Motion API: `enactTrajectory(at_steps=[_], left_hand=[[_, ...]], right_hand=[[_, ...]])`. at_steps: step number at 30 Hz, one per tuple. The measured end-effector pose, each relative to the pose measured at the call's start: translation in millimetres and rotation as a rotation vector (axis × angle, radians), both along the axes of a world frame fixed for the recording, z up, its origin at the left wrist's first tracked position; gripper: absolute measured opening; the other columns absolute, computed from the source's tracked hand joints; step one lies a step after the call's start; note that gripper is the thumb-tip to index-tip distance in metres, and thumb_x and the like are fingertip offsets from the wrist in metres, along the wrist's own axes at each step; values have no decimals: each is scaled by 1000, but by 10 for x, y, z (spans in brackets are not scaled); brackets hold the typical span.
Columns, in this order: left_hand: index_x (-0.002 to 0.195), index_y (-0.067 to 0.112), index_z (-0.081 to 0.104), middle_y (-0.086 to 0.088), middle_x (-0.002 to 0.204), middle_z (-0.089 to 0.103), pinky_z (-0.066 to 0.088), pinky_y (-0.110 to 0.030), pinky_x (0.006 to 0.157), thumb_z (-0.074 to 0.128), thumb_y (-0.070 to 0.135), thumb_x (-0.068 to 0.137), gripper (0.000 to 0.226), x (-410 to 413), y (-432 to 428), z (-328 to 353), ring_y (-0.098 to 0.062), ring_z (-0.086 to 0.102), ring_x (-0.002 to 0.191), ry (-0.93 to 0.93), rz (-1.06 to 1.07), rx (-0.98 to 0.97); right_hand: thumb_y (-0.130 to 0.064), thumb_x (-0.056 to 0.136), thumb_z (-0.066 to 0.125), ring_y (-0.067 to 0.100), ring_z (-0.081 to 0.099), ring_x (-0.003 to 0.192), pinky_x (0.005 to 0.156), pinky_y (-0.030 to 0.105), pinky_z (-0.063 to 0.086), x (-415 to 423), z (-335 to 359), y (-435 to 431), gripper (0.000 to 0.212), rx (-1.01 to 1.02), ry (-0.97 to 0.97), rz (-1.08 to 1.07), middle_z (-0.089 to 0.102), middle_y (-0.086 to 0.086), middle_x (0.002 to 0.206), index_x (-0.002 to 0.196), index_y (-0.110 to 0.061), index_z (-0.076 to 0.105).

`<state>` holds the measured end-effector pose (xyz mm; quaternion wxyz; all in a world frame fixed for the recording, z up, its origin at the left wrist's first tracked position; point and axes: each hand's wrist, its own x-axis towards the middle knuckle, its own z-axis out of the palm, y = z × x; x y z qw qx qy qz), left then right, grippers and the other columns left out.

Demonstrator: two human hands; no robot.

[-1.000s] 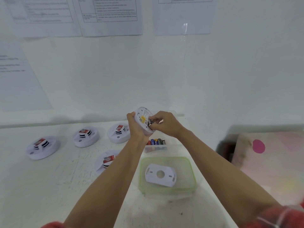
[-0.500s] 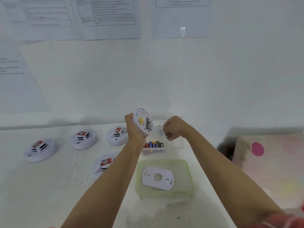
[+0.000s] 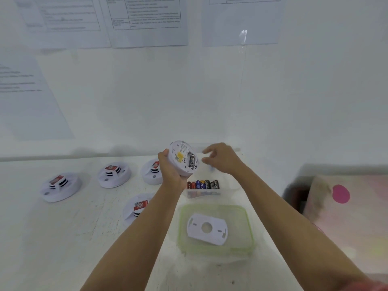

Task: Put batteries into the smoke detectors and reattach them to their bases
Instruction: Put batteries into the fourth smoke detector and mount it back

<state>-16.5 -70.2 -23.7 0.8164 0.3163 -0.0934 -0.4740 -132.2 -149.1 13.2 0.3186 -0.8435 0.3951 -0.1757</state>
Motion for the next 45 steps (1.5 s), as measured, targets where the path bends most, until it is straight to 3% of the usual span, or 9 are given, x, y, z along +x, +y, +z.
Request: enactTrajectory(at_steps=[5, 8, 16, 21, 23, 30, 35, 42, 45], left_hand=[[99, 13, 58, -9, 89, 56, 42, -35, 73, 23, 41, 92, 45, -38, -11, 47, -23, 53, 84, 5, -32, -59], [97, 12, 57, -9, 86, 54, 41, -32, 70, 24, 41, 90, 44, -34, -18, 47, -22, 51, 82, 0, -28, -35], [99, 14, 51, -5, 80, 51, 38, -28, 65, 27, 40, 89, 37, -61, -39, 58, -18, 49, 75, -103, -10, 83], [91, 16, 53, -3, 77, 53, 37, -26, 61, 28, 37, 90, 32, -113, -31, 55, -16, 50, 71, -148, -8, 79], [93, 16, 53, -3, 77, 53, 38, -25, 61, 27, 36, 90, 33, -126, -16, 45, -16, 50, 71, -149, -10, 78], [90, 19, 54, -5, 82, 53, 39, -29, 69, 29, 39, 91, 33, -93, 11, 132, -18, 49, 78, -97, 53, 91], [89, 22, 58, -3, 90, 57, 40, -38, 85, 32, 42, 91, 33, -3, 26, 155, -20, 52, 89, -33, 106, 94], [92, 23, 58, -5, 95, 58, 40, -43, 92, 33, 43, 90, 33, 30, 13, 95, -25, 50, 101, 38, 121, 97], [104, 22, 58, -9, 109, 57, 39, -45, 96, 31, 45, 90, 38, 64, -7, 76, -28, 51, 105, 58, 107, 76]], right_hand=[[-32, 77, 73, 23, 57, 112, 86, 24, 38, 123, -42, 105, 63, 76, 21, 159, 59, 7, 124, 134, -15, 51], [-27, 76, 76, 23, 60, 109, 81, 22, 38, 115, -76, 96, 62, 123, -48, 141, 67, 14, 111, 131, -11, 53], [-18, 69, 81, 6, 44, 52, 39, 5, 30, 142, -71, 85, 37, 116, -171, 43, 61, 10, 70, 98, 1, 72], [-7, 65, 79, 10, 43, 52, 43, 11, 33, 150, -85, 151, 16, 171, -219, -37, 51, 2, 59, 73, -2, 65], [-4, 62, 77, 18, 46, 59, 52, 24, 40, 167, -80, 173, 29, 157, -259, -56, 53, 7, 68, 66, -12, 49], [-1, 60, 75, 31, 64, 83, 73, 40, 55, 98, 15, 103, 34, 106, -365, -234, 62, 14, 90, 74, -14, 46], [3, 65, 69, 14, 45, 52, 35, 12, 36, -60, -83, 65, 29, -5, 347, -181, 49, -1, 45, 63, -8, 42], [6, 83, 50, 13, 45, 56, 42, 18, 31, -37, -314, 58, 29, -3, 487, -129, 43, 4, 67, 63, -7, 34], [5, 85, 50, 29, 66, 90, 49, 22, 38, -17, -236, -44, 8, 19, 439, -111, 61, 16, 99, 91, -2, 50]])
